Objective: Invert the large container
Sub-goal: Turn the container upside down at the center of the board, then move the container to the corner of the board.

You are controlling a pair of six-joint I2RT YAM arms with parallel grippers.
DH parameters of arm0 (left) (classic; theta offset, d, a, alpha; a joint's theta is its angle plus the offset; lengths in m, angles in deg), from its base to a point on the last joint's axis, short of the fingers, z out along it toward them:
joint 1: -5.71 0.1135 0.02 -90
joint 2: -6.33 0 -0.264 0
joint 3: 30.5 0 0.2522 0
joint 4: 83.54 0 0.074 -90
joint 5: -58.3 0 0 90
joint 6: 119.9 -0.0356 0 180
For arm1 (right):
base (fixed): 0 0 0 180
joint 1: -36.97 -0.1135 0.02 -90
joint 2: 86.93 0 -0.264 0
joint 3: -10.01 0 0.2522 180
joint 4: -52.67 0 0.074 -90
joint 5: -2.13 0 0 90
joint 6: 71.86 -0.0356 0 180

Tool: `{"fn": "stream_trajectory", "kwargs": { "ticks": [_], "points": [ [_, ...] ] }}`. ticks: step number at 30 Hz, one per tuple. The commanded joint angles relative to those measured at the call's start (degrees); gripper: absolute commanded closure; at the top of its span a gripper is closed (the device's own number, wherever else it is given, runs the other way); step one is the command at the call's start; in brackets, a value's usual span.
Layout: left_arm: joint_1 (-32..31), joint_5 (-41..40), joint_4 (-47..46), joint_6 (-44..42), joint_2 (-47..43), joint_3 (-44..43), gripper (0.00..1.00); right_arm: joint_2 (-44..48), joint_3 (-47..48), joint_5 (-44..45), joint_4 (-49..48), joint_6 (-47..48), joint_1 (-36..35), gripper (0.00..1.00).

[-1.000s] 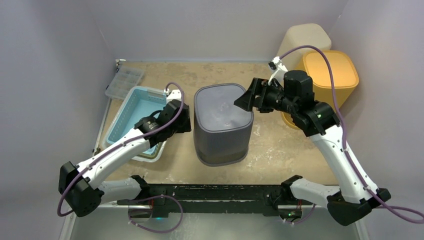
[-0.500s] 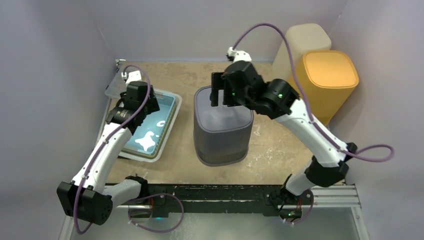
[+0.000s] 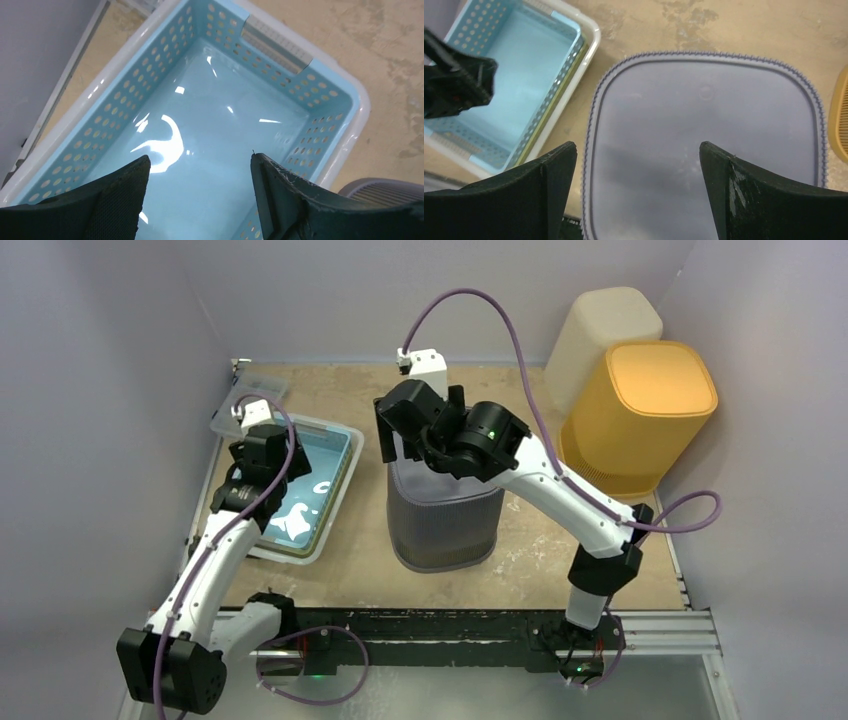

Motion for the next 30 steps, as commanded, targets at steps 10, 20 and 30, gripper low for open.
{"fn": "stream_trajectory", "kwargs": {
  "ticks": [10, 20, 30],
  "points": [
    [0.27, -0.26, -5.36, -1.45, -2.04, 0.19, 0.27, -4.88, -0.14, 7.16, -3.14, 1.37, -0.1, 0.01],
    [0.27, -0.25, -5.0, -1.45, -1.7, 0.11, 0.27, -0.96, -10.21, 2.76, -11.23, -3.77, 0.5, 0.01],
    [0.21, 0.36, -5.0, -1.5, -0.82, -0.08, 0.27, 3.72, -16.61, -5.34, -22.58, 3.74, 0.96, 0.02]
  ]
}}
